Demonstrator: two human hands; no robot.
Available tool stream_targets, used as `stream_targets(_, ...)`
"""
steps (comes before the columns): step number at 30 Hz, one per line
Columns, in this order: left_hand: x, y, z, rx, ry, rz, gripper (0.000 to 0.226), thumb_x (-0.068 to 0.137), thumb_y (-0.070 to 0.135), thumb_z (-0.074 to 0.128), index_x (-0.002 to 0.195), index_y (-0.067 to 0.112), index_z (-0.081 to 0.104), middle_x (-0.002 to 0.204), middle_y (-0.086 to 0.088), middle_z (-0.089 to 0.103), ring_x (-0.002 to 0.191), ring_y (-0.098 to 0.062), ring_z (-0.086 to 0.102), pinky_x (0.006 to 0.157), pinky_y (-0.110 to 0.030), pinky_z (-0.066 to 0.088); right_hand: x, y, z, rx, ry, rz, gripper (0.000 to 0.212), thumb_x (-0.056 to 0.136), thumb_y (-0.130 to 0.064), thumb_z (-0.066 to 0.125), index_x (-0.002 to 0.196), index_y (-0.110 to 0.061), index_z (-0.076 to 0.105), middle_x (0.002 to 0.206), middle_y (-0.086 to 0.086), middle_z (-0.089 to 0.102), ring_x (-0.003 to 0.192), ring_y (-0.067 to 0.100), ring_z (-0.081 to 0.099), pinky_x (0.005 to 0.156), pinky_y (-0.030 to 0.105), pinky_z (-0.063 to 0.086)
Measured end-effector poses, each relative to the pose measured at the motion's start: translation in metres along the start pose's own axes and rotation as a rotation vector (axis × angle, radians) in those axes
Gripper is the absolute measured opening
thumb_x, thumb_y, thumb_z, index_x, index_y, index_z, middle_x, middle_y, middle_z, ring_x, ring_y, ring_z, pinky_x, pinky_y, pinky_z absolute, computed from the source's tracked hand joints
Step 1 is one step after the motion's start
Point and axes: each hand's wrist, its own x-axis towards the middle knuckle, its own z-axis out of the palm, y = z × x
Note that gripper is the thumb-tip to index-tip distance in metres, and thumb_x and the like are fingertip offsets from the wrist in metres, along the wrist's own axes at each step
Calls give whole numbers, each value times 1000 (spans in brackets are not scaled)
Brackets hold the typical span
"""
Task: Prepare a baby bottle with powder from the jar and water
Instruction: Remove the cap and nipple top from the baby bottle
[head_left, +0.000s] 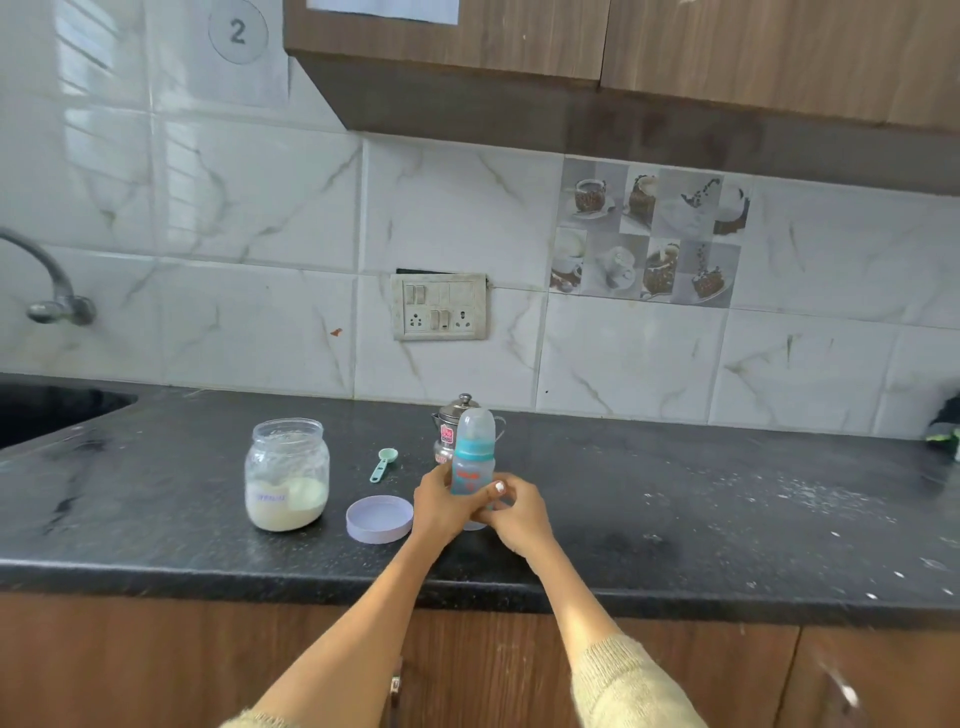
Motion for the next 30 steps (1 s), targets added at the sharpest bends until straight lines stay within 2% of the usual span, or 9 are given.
stream_targets(4,-8,-4,-5,1,54,57,52,70,35,78,112,12,60,105,-4,68,95,-15,62,79,-24,48,-12,-3,6,9,36,-32,44,80,-18,73,121,-16,58,123,2,62,113,18,59,89,25,47)
stream_targets(10,-9,-8,-3,17,42,68,59,75,32,75,125,12,50,120,-6,62,110,-21,59,93,-33,48,-14,6,3,36,-84,-81,59,79,-6,72,132,-19,50,132,0,57,122,17,54,99,30,46)
stream_targets(14,-8,-11,-4,-3,54,82,55,75,30,75,121,13,52,114,-3,63,104,-18,59,86,-27,47,-11,5,-5,234,-73,-21,69,85,15,51,142,-21,37,134,4,53,121,18,53,94,27,48)
stream_targets(17,-9,-10,-4,-13,51,83,47,75,27,75,115,14,53,108,-2,64,93,-14,58,79,-22,44,-9,-12,-2,466,187,-18,42,93,-4,50,128,-26,44,126,4,58,110,16,59,91,32,50)
stream_targets(20,-9,-10,-5,1,49,77,44,75,27,76,110,13,54,107,-4,65,89,-14,58,75,-23,43,-6,-51,3,597,320,-111,34,88,-29,63,116,-21,46,111,2,60,93,7,61,74,16,50)
stream_targets(22,-9,-11,-5,29,52,79,50,74,31,75,114,12,52,110,-6,65,94,-18,60,77,-28,47,0,-72,7,548,302,-176,50,75,-37,76,112,-20,46,104,0,59,86,4,59,69,14,49)
stream_targets(24,-9,-11,-6,88,41,104,67,77,35,71,132,17,39,120,-3,61,105,-23,58,84,-34,47,6,-81,13,396,274,-206,61,64,-42,83,110,-22,48,101,-5,57,87,4,57,73,18,49)
stream_targets(27,-10,-10,-5,104,9,150,84,81,34,66,145,23,14,126,0,56,113,-23,55,83,-32,43,15,-75,16,193,275,-259,54,61,-42,85,102,-22,57,97,-8,61,86,6,58,72,15,48)
stream_targets(30,-7,-10,-5,-16,18,127,76,80,41,63,142,27,22,123,0,58,112,-21,57,87,-32,45,17,-70,14,116,242,-270,46,62,-39,84,97,-21,61,93,-9,63,81,7,59,67,14,48)
